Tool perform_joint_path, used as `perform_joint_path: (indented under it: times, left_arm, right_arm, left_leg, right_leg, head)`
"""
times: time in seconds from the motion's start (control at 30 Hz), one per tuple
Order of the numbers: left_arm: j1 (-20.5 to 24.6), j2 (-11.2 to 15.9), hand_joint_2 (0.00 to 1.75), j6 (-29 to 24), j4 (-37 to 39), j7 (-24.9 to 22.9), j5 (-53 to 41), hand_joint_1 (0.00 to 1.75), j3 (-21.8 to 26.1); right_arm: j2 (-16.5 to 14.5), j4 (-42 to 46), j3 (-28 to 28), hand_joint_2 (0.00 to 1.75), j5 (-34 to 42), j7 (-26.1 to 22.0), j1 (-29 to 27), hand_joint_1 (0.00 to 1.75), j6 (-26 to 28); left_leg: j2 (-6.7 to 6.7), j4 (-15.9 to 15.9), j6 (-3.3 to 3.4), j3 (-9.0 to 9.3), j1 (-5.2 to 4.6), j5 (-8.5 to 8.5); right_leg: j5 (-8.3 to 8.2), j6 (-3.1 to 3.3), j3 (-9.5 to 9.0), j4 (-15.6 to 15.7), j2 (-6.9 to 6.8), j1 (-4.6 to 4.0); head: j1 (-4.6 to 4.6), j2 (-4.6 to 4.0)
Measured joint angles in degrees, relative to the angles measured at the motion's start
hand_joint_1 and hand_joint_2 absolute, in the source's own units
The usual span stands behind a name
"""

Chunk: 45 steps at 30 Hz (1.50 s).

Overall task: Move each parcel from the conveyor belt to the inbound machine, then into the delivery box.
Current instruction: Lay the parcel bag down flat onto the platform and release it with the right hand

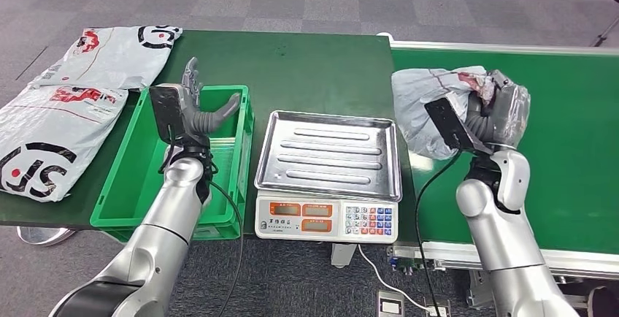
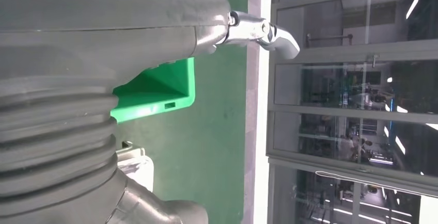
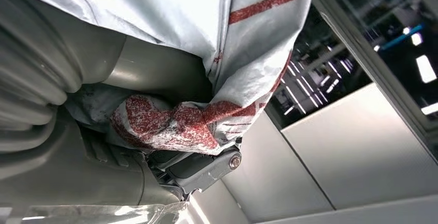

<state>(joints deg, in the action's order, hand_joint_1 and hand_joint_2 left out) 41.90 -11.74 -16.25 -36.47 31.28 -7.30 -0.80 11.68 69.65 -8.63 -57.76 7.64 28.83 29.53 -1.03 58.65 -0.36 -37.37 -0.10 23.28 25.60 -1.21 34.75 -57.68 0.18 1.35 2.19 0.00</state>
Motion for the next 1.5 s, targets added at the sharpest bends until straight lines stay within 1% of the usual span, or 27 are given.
perform_joint_path:
  times: [0.17, 0.37, 0.47, 0.6, 0.67, 0.8, 0.93, 1.13, 1.23, 1.37, 1.4, 1.5]
  left_arm:
    - [1.1, -0.4, 1.75, -0.2, 0.8, 0.2, 0.0, 0.00, -0.2]
    - [1.9, -0.7, 1.75, -1.0, 1.3, 0.5, 0.0, 0.00, -0.9]
    - [2.2, -0.8, 1.75, -1.1, 1.4, 0.5, 0.1, 0.00, -0.9]
    - [2.4, -1.1, 1.75, -1.1, 1.6, 0.4, 0.1, 0.00, -0.9]
    - [2.5, -1.2, 1.75, -1.1, 1.7, 0.4, 0.1, 0.00, -0.9]
    - [2.5, -1.2, 1.75, -1.0, 1.8, 0.2, 0.1, 0.00, -0.9]
    - [2.5, -1.2, 1.75, -0.6, 1.8, -0.1, 0.1, 0.00, -0.9]
    - [2.4, -1.1, 1.75, 0.0, 1.3, -1.2, -0.3, 0.00, -0.9]
    - [2.4, -1.1, 1.75, 0.7, 1.0, -1.8, -0.7, 0.00, -1.1]
    - [2.4, -1.2, 1.75, 2.2, 0.7, -3.5, -0.9, 0.00, -1.9]
    - [2.4, -1.3, 1.75, 2.5, 0.6, -3.9, -0.8, 0.00, -2.1]
    - [2.4, -1.5, 1.75, 4.0, 0.4, -5.0, -0.6, 0.00, -2.8]
  right_arm:
    - [-2.1, 0.1, -1.0, 1.75, -0.1, -0.8, 2.6, 1.75, -0.3]
    - [-5.4, -1.3, -6.4, 1.75, -1.1, -0.1, 5.7, 1.75, -3.2]
    - [-7.5, -3.8, -9.7, 1.75, -1.6, 0.6, 7.1, 1.75, -5.0]
    - [-11.1, -8.4, -14.3, 1.75, -2.1, 1.8, 8.6, 1.75, -6.1]
    - [-12.5, -10.0, -15.7, 1.75, -2.1, 2.0, 9.1, 1.75, -6.6]
    - [-14.4, -12.3, -17.3, 1.75, -2.1, 2.1, 10.0, 1.75, -7.8]
    - [-16.1, -13.7, -19.2, 1.75, -1.9, 2.2, 10.6, 0.02, -10.4]
    - [-16.6, -13.6, -20.8, 1.75, 0.6, 3.5, 9.2, 0.00, -11.0]
    - [-16.6, -13.3, -20.8, 1.75, 3.2, 2.5, 8.4, 0.00, -9.6]
    - [-16.4, -12.7, -20.6, 1.75, 9.1, -0.8, 8.0, 0.00, -8.6]
    - [-16.4, -12.7, -20.3, 1.75, 11.5, -2.1, 8.0, 0.00, -8.9]
    - [-16.6, -12.6, -19.2, 1.75, 21.8, -7.5, 8.0, 0.00, -10.9]
  left_leg:
    - [0.01, 0.0, 0.00, -0.02, 0.00, 0.00]
    - [0.03, 0.0, -0.01, -0.01, 0.03, 0.00]
    - [0.05, 0.0, -0.01, -0.01, 0.05, 0.00]
    - [0.03, 0.0, -0.02, -0.01, 0.07, -0.01]
    - [0.01, 0.0, -0.02, -0.01, 0.07, -0.01]
    - [0.01, 0.0, -0.02, -0.03, 0.06, -0.01]
    - [0.02, 0.0, -0.01, -0.02, 0.05, 0.00]
    - [0.03, 0.0, -0.02, -0.01, 0.06, 0.00]
    - [0.06, 0.0, -0.02, 0.00, 0.06, 0.00]
    - [0.06, 0.0, -0.01, 0.00, 0.05, -0.01]
    - [0.07, 0.0, -0.01, 0.00, 0.05, -0.01]
    - [0.06, 0.0, -0.01, 0.00, 0.05, -0.01]
  right_leg:
    - [0.00, 0.00, 0.00, 0.0, 0.02, 0.00]
    - [0.00, 0.01, 0.03, 0.0, 0.04, -0.02]
    - [0.01, 0.01, 0.04, 0.0, 0.05, -0.05]
    - [0.01, 0.02, 0.04, 0.0, 0.04, -0.05]
    - [0.01, 0.02, 0.04, 0.0, 0.02, -0.05]
    - [0.01, 0.02, 0.03, 0.0, 0.04, -0.04]
    - [0.01, 0.02, 0.04, 0.0, 0.04, -0.04]
    - [0.01, 0.02, 0.05, 0.0, 0.04, -0.04]
    - [0.01, 0.02, 0.06, 0.0, 0.07, -0.04]
    - [0.00, 0.02, 0.07, 0.0, 0.07, -0.03]
    - [-0.01, 0.03, 0.07, 0.0, 0.07, -0.03]
    - [-0.01, 0.03, 0.06, 0.0, 0.07, -0.03]
  head:
    - [0.00, 0.00]
    - [0.00, 0.00]
    - [0.00, 0.00]
    - [0.00, 0.00]
    - [0.00, 0.00]
    - [0.00, 0.00]
    - [0.00, 0.00]
    - [0.00, 0.00]
    - [0.00, 0.00]
    - [0.00, 0.00]
    - [0.00, 0.00]
    - [0.00, 0.00]
